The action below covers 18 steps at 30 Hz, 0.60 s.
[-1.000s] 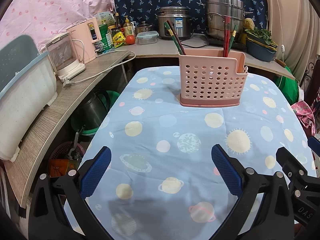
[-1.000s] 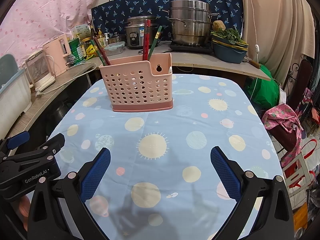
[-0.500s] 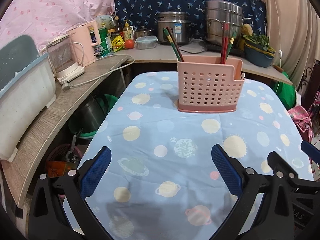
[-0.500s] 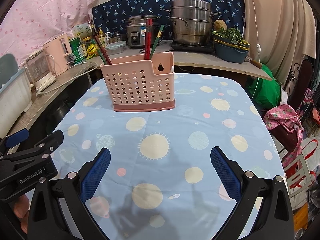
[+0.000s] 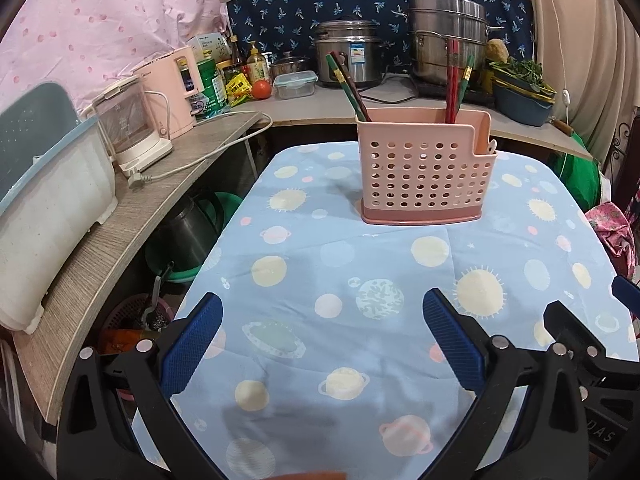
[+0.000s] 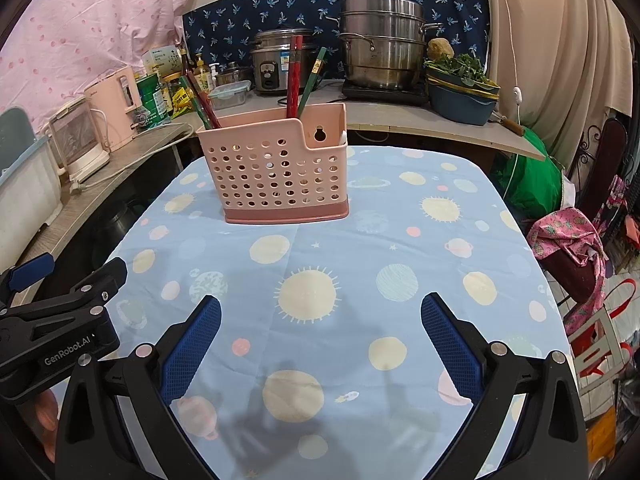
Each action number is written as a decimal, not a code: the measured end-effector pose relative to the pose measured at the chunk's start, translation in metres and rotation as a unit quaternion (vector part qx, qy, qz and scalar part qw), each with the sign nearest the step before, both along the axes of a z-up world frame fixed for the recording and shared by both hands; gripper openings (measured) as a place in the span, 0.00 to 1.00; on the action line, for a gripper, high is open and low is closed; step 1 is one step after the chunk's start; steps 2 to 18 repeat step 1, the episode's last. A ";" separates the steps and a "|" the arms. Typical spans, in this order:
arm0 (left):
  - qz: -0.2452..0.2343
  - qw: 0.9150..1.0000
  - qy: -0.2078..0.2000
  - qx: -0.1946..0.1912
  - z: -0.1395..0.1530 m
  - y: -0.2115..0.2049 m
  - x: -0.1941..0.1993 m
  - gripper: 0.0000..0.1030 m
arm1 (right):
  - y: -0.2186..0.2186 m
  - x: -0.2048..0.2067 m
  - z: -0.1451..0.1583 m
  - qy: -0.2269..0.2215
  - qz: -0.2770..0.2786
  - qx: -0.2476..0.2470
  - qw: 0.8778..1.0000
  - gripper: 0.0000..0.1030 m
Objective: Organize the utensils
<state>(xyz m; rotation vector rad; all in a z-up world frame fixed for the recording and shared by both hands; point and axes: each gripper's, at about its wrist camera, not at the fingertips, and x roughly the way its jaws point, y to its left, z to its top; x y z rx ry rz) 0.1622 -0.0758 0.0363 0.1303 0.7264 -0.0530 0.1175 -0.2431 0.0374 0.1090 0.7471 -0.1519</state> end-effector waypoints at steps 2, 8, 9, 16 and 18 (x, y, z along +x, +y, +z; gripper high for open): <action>0.001 1.000 0.000 -0.001 0.000 0.000 0.000 0.93 | 0.000 -0.001 0.000 0.000 0.000 0.001 1.000 0.94; 0.001 1.000 0.000 -0.001 0.000 0.000 0.000 0.93 | 0.000 -0.001 0.000 0.000 0.000 0.001 1.000 0.94; 0.001 1.000 0.000 -0.001 0.000 0.000 0.000 0.93 | 0.000 -0.001 0.000 0.000 0.000 0.001 1.000 0.94; 0.001 1.000 0.000 -0.001 0.000 0.000 0.000 0.93 | 0.000 -0.001 0.000 0.000 0.000 0.001 1.000 0.94; 0.001 1.000 0.000 -0.001 0.000 0.000 0.000 0.93 | 0.000 -0.001 0.000 0.000 0.000 0.001 1.000 0.94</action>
